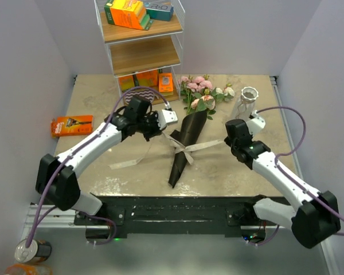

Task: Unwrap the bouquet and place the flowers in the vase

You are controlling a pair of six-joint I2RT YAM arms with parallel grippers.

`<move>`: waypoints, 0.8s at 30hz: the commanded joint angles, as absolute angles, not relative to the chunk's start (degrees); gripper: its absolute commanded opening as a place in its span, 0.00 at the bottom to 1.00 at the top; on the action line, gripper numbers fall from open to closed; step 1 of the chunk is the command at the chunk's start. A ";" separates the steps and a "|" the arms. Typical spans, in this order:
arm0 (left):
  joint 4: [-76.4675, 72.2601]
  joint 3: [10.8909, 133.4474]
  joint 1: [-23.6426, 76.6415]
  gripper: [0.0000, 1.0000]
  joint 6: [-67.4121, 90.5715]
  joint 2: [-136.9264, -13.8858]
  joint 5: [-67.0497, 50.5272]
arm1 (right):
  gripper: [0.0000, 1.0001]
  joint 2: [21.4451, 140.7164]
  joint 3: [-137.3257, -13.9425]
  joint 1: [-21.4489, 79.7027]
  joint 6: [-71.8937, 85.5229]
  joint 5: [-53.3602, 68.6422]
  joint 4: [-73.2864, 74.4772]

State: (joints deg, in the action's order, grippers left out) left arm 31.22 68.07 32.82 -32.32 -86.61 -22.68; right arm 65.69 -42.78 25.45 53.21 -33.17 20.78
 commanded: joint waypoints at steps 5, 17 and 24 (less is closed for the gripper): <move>33.92 69.79 25.85 0.00 -27.16 -74.36 -12.93 | 0.00 50.64 -47.37 23.74 54.76 -45.26 37.44; 35.33 64.60 21.10 0.00 -26.81 -64.69 6.04 | 0.00 46.14 -58.18 14.06 49.31 -47.72 45.17; 35.42 64.08 13.71 0.00 -26.80 -65.39 12.48 | 0.05 48.42 -60.47 12.05 48.96 -52.20 48.87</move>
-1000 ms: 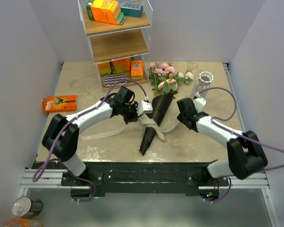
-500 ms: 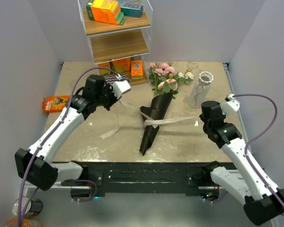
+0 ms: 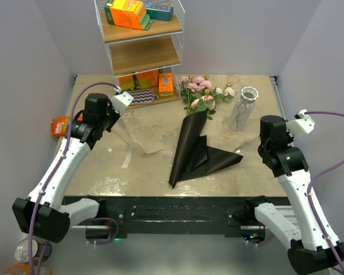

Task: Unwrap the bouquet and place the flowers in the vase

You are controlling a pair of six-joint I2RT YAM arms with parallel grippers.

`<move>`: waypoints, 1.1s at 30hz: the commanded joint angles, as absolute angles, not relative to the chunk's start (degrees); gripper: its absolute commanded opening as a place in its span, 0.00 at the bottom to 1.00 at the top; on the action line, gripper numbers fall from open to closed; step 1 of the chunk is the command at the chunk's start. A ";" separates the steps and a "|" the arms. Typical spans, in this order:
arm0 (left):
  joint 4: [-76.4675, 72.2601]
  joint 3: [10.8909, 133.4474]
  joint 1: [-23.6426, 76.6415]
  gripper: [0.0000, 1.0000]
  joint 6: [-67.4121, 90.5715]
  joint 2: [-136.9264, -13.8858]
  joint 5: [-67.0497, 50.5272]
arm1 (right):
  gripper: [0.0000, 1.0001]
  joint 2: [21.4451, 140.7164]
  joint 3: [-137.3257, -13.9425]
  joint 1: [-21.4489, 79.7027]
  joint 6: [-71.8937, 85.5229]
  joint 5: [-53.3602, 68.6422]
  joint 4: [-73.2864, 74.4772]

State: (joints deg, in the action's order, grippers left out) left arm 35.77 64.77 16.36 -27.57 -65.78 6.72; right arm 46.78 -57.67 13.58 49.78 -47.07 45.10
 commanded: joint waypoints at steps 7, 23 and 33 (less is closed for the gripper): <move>38.83 66.44 13.80 0.99 -25.40 -64.25 6.61 | 0.82 51.15 -64.07 11.25 41.59 -49.92 47.56; 39.55 74.80 27.69 0.99 -19.42 -71.98 -14.15 | 0.68 47.81 -52.93 18.79 27.86 -9.67 25.15; 38.93 70.32 27.68 0.99 -19.60 -67.95 -10.20 | 0.60 61.60 -42.10 29.53 32.34 -9.67 11.96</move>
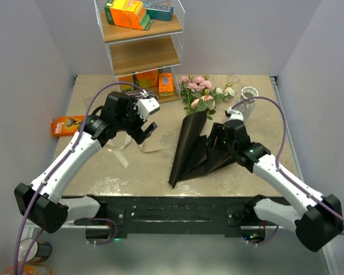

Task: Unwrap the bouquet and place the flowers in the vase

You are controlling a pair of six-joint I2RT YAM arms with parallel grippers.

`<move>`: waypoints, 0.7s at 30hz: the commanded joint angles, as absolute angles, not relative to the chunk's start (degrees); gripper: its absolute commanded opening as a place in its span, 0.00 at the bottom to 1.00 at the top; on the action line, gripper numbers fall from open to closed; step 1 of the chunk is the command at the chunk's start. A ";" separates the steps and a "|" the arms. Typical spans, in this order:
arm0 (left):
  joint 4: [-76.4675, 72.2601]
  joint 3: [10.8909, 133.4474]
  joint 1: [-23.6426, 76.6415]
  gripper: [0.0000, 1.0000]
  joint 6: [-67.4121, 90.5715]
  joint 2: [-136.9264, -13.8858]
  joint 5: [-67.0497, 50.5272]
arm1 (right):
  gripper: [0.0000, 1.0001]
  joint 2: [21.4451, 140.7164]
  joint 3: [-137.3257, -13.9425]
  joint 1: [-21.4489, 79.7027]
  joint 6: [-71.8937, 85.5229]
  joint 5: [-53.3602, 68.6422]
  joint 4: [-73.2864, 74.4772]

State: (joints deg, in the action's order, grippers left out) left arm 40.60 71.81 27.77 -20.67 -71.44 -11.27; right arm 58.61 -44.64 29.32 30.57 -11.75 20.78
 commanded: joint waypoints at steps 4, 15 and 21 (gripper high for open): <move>39.29 68.39 27.69 0.99 -19.51 -66.45 -9.50 | 0.55 69.32 -39.21 29.71 33.66 -8.71 4.77; 40.08 66.80 27.69 0.99 -19.86 -63.99 -7.30 | 0.33 79.72 -36.56 30.24 35.16 -10.46 -4.57; 39.90 66.18 27.69 0.99 -19.86 -63.90 -7.21 | 0.20 81.29 -36.48 30.32 34.98 -10.11 -6.50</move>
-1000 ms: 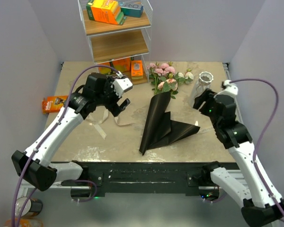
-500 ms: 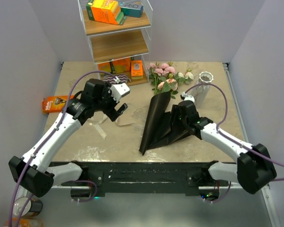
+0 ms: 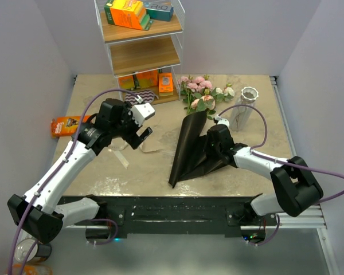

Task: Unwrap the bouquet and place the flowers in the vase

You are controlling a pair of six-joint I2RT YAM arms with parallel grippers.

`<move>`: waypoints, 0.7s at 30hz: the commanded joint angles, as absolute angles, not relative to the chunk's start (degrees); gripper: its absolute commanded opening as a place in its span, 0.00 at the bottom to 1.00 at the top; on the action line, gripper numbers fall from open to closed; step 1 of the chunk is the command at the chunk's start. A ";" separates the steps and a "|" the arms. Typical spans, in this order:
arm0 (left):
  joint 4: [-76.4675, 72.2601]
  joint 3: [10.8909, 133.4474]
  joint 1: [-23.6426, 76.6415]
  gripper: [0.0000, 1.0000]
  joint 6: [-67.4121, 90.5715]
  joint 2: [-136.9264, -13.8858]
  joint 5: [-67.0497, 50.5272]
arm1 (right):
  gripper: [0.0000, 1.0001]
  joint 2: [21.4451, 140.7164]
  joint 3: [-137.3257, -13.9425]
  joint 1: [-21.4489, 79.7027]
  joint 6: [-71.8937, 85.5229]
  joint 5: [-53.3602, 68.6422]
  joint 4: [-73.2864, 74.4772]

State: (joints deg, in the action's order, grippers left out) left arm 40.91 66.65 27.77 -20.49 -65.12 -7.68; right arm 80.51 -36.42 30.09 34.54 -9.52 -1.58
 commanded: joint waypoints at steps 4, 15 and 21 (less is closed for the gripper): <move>39.99 66.09 27.60 0.99 -19.86 -63.55 -7.12 | 0.19 83.23 -36.30 30.23 35.42 -9.23 -7.99; 40.25 65.83 27.69 0.99 -20.21 -63.28 -6.50 | 0.00 74.02 -38.14 30.32 34.81 -6.51 -5.81; 39.99 66.00 27.60 0.99 -19.60 -63.46 -7.03 | 0.00 61.90 -40.34 30.67 30.59 -0.72 -3.95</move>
